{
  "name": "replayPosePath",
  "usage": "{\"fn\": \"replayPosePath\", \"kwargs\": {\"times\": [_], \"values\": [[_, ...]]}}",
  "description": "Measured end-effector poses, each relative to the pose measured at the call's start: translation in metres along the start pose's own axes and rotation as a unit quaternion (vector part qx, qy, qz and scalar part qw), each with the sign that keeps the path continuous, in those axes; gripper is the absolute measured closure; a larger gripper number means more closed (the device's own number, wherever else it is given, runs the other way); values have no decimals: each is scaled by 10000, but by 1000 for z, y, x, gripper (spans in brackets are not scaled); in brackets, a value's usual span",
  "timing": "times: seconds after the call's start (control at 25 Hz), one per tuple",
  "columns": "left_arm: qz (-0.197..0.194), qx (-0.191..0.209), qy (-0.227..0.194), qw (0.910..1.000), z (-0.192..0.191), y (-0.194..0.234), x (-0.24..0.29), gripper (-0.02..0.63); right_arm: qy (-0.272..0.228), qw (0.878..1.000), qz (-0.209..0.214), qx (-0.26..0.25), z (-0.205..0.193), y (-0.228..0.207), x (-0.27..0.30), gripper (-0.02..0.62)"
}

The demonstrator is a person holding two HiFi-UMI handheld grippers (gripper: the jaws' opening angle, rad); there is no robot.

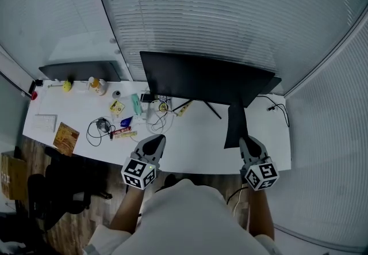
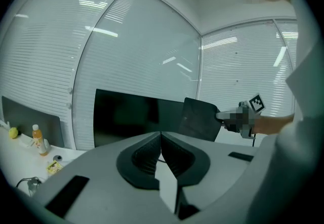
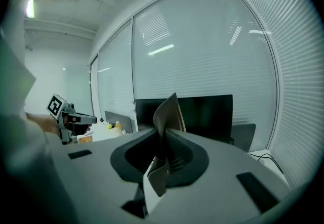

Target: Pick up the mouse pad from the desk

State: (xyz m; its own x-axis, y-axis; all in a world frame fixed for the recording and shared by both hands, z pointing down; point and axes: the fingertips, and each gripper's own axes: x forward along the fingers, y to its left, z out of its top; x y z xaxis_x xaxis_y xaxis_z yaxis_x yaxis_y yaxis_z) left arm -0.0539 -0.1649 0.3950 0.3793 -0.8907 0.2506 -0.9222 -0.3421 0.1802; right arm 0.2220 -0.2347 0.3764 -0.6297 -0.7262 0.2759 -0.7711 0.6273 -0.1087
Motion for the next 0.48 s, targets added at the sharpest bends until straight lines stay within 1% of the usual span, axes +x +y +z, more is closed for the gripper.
{"fn": "replayPosePath", "kwargs": {"times": [0.48], "values": [[13,27,-5,10000,0,-2,-4,588,-91,10000,3,32,6,2,-6,540]]}}
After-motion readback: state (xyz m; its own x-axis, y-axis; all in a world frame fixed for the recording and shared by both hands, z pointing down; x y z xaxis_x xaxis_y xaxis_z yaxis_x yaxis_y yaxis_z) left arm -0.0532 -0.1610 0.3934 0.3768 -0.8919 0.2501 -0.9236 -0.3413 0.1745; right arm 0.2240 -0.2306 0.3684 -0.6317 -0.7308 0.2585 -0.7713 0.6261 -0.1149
